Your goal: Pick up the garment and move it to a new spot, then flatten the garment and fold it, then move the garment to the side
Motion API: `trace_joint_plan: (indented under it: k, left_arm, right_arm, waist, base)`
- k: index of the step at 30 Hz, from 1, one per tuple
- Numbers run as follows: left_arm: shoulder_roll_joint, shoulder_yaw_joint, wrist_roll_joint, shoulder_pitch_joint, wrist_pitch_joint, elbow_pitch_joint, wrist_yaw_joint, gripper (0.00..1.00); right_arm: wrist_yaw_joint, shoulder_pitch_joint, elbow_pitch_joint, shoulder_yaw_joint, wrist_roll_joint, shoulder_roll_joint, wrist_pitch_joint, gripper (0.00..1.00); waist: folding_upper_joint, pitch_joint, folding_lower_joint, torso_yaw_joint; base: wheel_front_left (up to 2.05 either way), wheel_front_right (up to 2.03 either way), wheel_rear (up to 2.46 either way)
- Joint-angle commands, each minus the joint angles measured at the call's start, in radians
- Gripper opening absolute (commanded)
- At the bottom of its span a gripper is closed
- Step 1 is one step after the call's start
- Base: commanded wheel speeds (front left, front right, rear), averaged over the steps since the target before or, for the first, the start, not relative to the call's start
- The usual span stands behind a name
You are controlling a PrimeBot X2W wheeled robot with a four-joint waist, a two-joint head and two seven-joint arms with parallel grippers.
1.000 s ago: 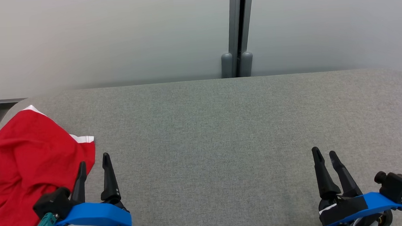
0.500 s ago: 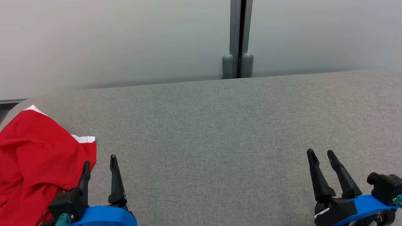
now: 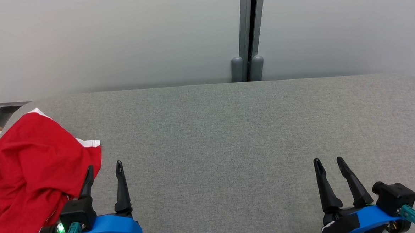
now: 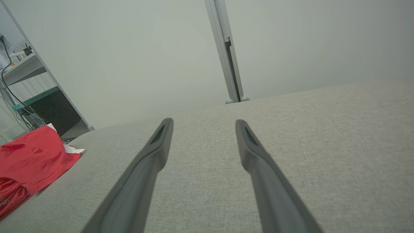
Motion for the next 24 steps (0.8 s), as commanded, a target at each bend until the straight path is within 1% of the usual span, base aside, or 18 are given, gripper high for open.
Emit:
trace_joint_plan:
  k: [1,12,24]
  left_arm:
    - [0.004,0.003,0.024,-0.002,-0.010,0.001,0.008,1.00]
    - [0.005,0.018,0.086,0.004,-0.033,0.011,0.003,1.00]
    - [-0.004,0.010,0.165,0.008,-0.051,0.029,0.009,1.00]
  right_arm:
    - [0.002,0.007,0.000,0.001,-0.026,-0.006,-0.010,1.00]
    - [0.002,0.010,0.020,-0.010,-0.100,-0.006,-0.032,1.00]
    - [0.002,0.009,0.036,-0.004,-0.172,-0.007,-0.052,1.00]
  waist:
    - [-0.0001,0.000,0.0000,0.000]
    - [-0.0001,-0.001,0.0000,-0.003]
    - [-0.0001,0.000,0.0000,-0.004]
  base:
    - [0.00,0.00,0.00]
    - [0.00,0.00,0.00]
    - [0.00,0.00,0.00]
